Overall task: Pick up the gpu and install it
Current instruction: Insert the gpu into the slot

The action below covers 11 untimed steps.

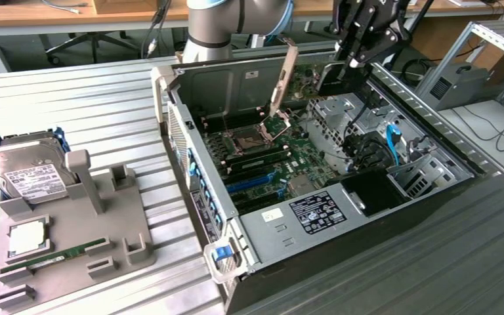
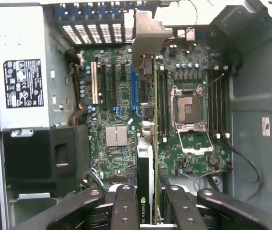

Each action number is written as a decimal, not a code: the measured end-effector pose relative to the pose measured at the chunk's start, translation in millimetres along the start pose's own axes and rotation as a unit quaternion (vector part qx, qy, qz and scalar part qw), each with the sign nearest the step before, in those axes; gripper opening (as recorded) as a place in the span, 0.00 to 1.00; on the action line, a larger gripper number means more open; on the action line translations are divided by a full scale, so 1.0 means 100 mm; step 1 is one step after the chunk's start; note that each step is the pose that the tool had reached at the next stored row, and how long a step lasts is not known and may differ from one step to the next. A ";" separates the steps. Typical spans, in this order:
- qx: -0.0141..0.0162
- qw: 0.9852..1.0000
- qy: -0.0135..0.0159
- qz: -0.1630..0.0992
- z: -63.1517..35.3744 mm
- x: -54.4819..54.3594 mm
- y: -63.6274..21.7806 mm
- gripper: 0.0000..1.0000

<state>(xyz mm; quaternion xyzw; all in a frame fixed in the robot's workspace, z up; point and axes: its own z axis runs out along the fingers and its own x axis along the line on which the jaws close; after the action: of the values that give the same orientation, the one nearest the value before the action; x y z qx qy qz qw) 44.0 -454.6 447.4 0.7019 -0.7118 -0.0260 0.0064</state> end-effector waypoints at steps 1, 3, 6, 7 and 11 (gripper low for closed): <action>0.000 1.000 0.000 -0.009 0.001 0.00 0.000 0.27; -0.001 1.000 0.001 -0.029 0.001 0.00 0.000 0.27; -0.001 0.999 0.002 -0.044 0.001 0.00 0.000 0.27; -0.001 0.999 0.002 -0.044 0.001 0.00 0.000 0.27; -0.001 0.999 0.002 -0.044 0.001 0.00 0.000 0.27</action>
<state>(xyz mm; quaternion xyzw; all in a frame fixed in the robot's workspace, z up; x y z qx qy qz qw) 44.0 -454.3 447.2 0.7327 -0.6800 -0.0256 0.0077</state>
